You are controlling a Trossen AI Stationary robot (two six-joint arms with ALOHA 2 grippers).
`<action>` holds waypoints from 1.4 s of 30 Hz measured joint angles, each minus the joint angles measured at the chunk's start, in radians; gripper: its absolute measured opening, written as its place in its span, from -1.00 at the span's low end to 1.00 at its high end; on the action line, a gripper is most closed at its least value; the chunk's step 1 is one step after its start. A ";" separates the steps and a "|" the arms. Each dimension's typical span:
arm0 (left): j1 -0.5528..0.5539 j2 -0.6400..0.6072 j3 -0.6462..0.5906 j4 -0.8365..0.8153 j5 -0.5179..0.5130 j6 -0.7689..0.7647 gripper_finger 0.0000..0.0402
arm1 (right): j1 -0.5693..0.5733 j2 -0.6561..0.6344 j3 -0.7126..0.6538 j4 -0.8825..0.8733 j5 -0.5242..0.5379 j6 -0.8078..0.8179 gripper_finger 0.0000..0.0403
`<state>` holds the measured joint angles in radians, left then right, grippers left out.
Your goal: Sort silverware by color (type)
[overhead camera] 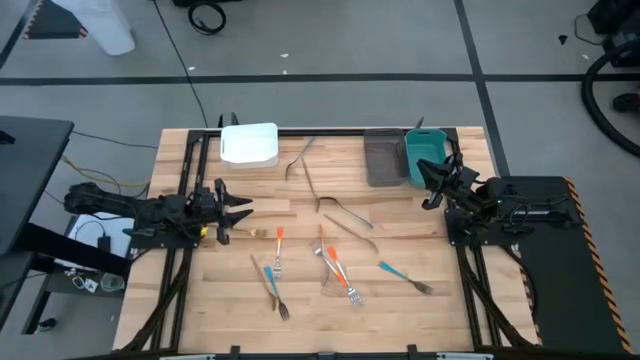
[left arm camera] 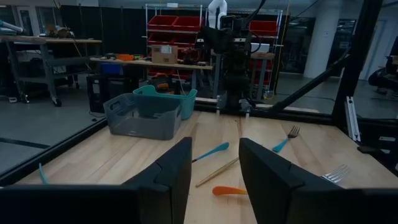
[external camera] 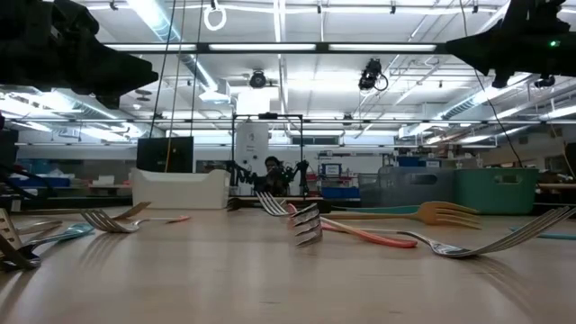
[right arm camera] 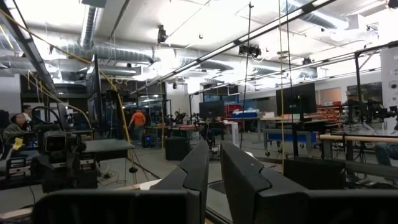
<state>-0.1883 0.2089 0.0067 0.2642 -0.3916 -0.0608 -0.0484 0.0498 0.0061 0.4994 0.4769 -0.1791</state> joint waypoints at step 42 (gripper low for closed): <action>-0.001 0.000 0.000 0.082 0.009 -0.373 -0.29 | -0.001 0.000 0.000 0.054 -0.002 0.168 -0.74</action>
<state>-0.1890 0.2089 0.0066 0.3458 -0.3824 -0.4339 -0.0490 0.0498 0.0063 0.5532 0.4749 -0.0109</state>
